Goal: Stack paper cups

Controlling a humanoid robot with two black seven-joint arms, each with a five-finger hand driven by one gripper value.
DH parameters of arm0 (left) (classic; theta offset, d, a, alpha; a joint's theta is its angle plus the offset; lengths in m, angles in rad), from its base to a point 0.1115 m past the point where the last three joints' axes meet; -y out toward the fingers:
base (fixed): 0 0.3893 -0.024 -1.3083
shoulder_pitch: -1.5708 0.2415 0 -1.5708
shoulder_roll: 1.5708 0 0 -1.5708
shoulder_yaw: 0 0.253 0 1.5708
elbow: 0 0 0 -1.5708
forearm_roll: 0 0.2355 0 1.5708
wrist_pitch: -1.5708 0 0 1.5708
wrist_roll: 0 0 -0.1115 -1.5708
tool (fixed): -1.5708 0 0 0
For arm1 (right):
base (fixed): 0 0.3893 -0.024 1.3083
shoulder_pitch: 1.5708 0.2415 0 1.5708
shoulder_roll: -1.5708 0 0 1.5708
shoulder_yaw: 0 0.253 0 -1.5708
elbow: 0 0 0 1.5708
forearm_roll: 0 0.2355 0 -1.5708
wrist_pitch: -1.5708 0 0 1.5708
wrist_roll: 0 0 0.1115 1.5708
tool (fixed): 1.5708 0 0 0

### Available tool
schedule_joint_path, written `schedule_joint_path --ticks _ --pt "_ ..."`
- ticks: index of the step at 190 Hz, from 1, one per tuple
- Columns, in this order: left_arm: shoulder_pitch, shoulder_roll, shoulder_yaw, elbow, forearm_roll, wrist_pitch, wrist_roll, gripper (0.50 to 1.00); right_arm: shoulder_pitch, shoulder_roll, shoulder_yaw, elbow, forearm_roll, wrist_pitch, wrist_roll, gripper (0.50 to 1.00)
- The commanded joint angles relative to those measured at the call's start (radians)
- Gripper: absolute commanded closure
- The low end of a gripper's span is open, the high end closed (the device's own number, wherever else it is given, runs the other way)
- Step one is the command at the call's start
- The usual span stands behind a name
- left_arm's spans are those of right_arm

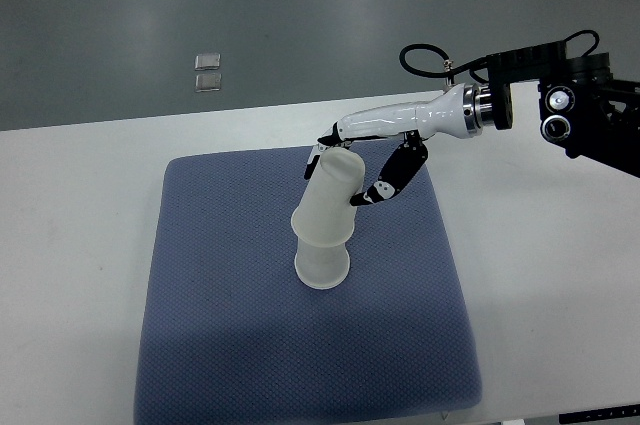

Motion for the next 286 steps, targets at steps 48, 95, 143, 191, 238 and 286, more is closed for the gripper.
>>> schedule_joint_path --ticks 48,95,143,191,238,286 --pt "0.000 0.000 0.000 0.000 0.000 0.000 0.000 0.500 -0.019 0.072 -0.005 -0.008 -0.006 -0.006 -0.023 0.744" --pt "0.000 0.000 0.000 0.000 0.000 0.000 0.000 0.500 -0.017 0.073 -0.014 -0.017 -0.006 -0.012 -0.029 0.638" --pt "0.000 0.000 0.000 0.000 0.000 0.000 0.000 0.500 -0.017 0.070 -0.014 -0.023 -0.006 -0.012 -0.029 0.607" --pt "0.000 0.000 0.000 0.000 0.000 0.000 0.000 0.500 -0.022 0.066 0.055 -0.078 0.067 -0.046 -0.029 0.607" --pt "0.000 0.000 0.000 0.000 0.000 0.000 0.000 0.500 -0.076 0.076 0.118 -0.232 0.397 -0.058 -0.069 0.607" --pt "0.000 0.000 0.000 0.000 0.000 0.000 0.000 0.500 -0.134 0.101 0.117 -0.388 0.899 -0.104 -0.201 0.607"
